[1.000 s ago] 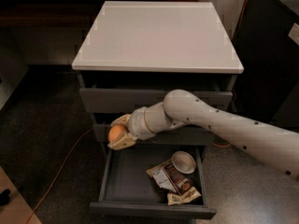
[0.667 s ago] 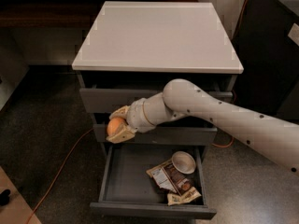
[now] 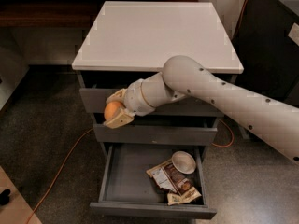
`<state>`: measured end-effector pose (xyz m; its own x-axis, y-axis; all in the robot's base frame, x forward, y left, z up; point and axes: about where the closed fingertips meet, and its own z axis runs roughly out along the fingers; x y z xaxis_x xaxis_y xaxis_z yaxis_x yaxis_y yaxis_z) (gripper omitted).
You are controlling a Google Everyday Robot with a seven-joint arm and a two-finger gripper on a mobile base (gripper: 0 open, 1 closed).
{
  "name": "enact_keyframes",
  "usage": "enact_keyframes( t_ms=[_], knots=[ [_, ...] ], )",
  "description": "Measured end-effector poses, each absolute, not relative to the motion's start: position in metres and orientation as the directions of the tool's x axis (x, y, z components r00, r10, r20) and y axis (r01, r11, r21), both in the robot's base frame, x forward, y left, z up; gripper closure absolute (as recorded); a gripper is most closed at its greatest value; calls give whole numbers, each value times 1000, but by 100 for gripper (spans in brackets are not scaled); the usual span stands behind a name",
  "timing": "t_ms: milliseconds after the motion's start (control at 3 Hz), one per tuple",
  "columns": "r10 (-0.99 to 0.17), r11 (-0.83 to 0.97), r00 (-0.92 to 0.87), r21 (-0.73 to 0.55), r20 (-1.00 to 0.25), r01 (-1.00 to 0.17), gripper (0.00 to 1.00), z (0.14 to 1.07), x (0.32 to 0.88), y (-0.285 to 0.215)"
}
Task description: Pick orange from bottom drawer and place on counter
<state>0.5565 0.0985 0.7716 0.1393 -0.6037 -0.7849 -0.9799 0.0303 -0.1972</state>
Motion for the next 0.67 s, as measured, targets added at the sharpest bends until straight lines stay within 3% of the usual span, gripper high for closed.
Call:
enact_keyframes(
  t_ms=[667],
  knots=[
    [-564,43,118,-172,-817,-984,100,817,587,89]
  ],
)
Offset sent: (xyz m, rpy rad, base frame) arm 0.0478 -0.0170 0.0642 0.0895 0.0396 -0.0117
